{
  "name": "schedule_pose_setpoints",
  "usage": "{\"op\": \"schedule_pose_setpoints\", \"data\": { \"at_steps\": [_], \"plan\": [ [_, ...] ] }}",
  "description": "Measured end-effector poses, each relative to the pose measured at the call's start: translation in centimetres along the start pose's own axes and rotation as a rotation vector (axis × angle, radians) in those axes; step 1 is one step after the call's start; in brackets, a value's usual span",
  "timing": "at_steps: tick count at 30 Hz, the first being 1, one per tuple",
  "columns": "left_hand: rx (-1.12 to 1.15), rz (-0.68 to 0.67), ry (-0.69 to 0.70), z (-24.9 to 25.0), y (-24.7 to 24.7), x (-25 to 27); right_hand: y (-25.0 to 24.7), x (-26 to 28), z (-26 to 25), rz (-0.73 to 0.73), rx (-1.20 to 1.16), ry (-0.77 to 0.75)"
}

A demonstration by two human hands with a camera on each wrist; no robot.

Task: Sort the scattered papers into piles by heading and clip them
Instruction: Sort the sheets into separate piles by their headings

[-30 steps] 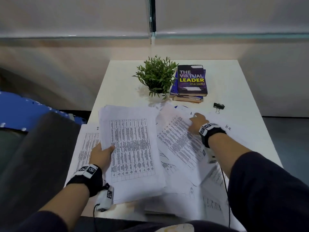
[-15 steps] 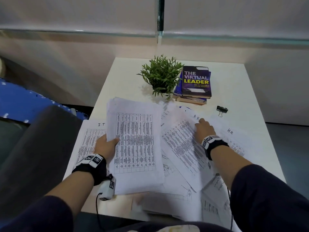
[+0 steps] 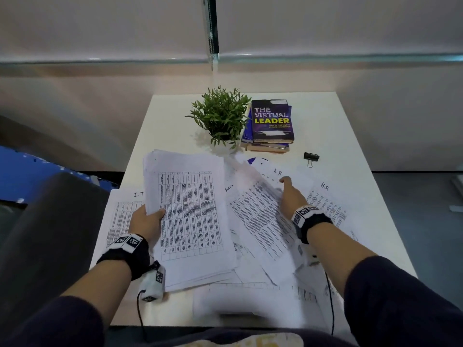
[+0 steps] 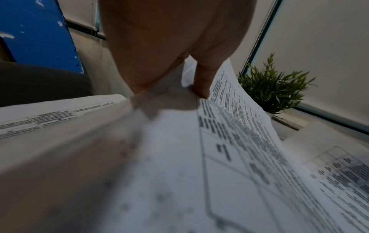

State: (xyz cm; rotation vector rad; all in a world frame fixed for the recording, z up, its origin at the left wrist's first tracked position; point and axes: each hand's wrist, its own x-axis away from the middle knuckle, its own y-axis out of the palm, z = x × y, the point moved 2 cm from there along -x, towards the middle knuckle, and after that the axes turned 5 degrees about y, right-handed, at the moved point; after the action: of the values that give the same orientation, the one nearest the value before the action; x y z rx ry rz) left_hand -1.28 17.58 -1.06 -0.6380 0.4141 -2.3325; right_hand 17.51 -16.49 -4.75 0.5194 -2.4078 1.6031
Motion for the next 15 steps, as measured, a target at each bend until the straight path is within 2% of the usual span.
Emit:
{"op": "schedule_pose_setpoints", "data": {
  "at_steps": [3, 7, 10, 15],
  "plan": [
    [-0.002, 0.013, 0.011, 0.0, -0.5, 0.0, -2.2, 0.4, 0.7, -0.107, 0.111, 0.041],
    [0.077, 0.028, -0.009, 0.0, -0.7, 0.0, -4.4, 2.0, 4.1, -0.185, 0.164, 0.199],
    [0.114, 0.015, -0.025, -0.6, -0.5, -0.5, -4.1, 3.4, 6.7, -0.311, 0.193, 0.321],
    [0.127, -0.019, -0.032, -1.0, 0.8, -0.2, -2.6, 5.2, 9.3, -0.327, 0.126, 0.397]
  ]
}}
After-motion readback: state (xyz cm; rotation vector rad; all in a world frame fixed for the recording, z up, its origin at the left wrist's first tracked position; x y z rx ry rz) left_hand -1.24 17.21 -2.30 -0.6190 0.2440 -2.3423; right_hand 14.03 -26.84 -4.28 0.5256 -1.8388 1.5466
